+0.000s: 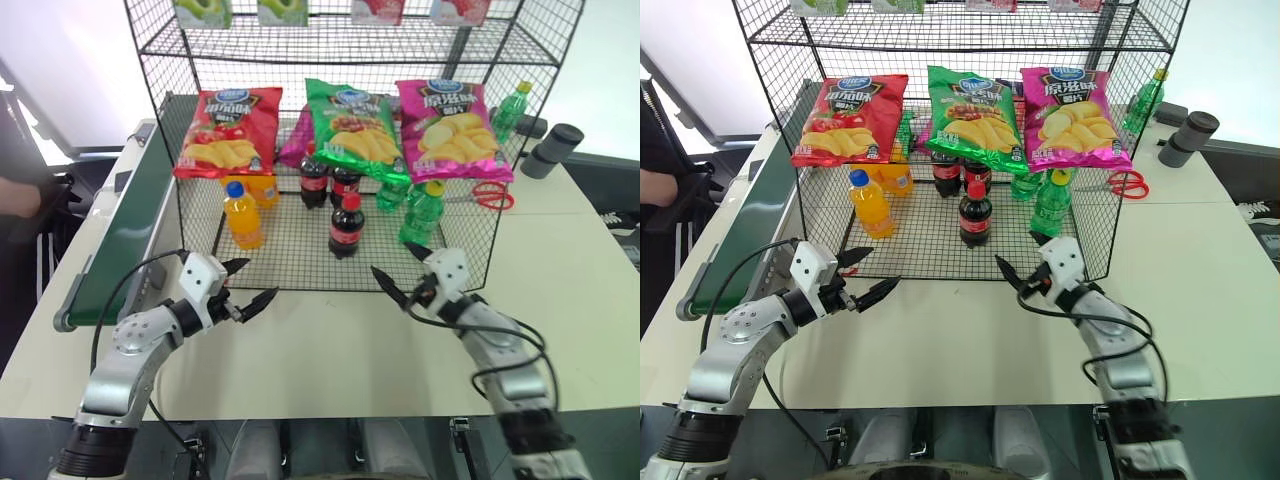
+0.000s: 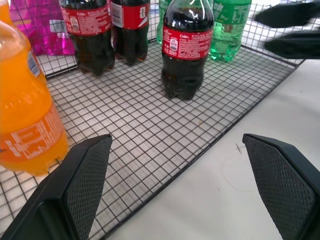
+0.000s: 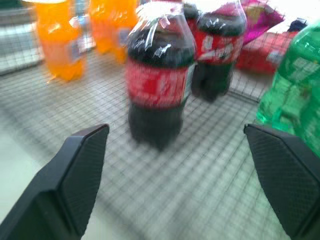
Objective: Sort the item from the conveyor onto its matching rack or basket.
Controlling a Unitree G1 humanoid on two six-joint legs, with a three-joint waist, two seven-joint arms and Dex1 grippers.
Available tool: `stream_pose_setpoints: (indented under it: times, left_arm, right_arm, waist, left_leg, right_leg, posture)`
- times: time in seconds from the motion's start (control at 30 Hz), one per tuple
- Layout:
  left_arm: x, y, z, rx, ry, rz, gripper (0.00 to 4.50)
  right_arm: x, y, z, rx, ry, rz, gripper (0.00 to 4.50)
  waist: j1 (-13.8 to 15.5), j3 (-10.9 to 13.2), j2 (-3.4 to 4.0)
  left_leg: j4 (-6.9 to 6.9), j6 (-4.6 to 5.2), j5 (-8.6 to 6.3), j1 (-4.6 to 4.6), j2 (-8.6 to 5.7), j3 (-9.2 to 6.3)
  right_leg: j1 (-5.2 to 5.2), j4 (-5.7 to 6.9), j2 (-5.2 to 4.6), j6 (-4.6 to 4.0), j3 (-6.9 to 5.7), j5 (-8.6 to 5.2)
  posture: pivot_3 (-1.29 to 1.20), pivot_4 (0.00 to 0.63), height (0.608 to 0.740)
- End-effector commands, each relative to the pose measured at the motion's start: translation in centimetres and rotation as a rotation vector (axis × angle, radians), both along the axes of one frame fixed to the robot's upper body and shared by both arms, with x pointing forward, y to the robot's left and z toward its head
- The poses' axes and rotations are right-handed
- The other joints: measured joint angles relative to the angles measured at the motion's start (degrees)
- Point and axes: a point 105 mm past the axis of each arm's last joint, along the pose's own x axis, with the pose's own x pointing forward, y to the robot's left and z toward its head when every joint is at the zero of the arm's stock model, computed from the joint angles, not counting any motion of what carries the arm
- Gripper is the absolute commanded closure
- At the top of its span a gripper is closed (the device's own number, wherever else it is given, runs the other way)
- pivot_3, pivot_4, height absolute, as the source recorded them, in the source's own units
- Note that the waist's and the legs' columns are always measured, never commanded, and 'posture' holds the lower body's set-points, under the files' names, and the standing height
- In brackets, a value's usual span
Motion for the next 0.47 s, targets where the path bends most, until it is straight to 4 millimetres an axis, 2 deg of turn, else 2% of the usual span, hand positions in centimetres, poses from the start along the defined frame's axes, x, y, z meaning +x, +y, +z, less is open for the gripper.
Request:
stream_pose_setpoints:
  times: [0.03,0.2,0.37,0.47]
  left_arm:
    - [-0.1,0.6,0.9,0.033,-0.025,-0.016,0.00]
    - [-0.6,2.2,0.6,0.085,0.020,-0.034,0.00]
    - [-0.9,3.2,0.5,0.096,0.044,-0.034,0.00]
    - [-1.1,3.2,0.4,0.082,0.059,-0.044,0.00]
  right_arm:
    - [-2.4,-1.6,3.3,0.005,-0.031,0.043,0.03]
    - [-5.0,-5.7,4.1,-0.054,0.039,-0.029,0.03]
    - [-5.6,-7.6,4.2,-0.064,0.059,-0.088,0.03]
    - [-5.5,-7.8,4.4,-0.072,0.058,-0.094,0.03]
  waist:
    - [0.0,0.0,0.00]
    - [0.1,0.0,-0.01]
    - [0.4,0.0,-0.01]
    - [0.8,0.0,-0.01]
  left_leg:
    - [-0.01,0.00,0.00,0.02,0.02,-0.02]
    - [0.00,0.00,0.00,0.01,0.02,-0.02]
    - [0.01,0.01,0.00,0.01,0.01,0.01]
    - [0.02,0.01,0.00,0.02,0.00,0.04]
  right_leg:
    - [0.02,-0.01,0.04,0.00,-0.01,0.00]
    - [0.04,-0.04,0.07,-0.01,0.00,-0.01]
    - [0.07,-0.10,0.07,-0.20,0.02,-0.11]
    - [0.06,-0.11,0.08,-0.20,0.03,-0.11]
  posture:
    - [0.00,0.150,0.740]
    - [0.00,0.150,0.740]
    - [0.00,0.150,0.740]
    - [0.00,0.150,0.740]
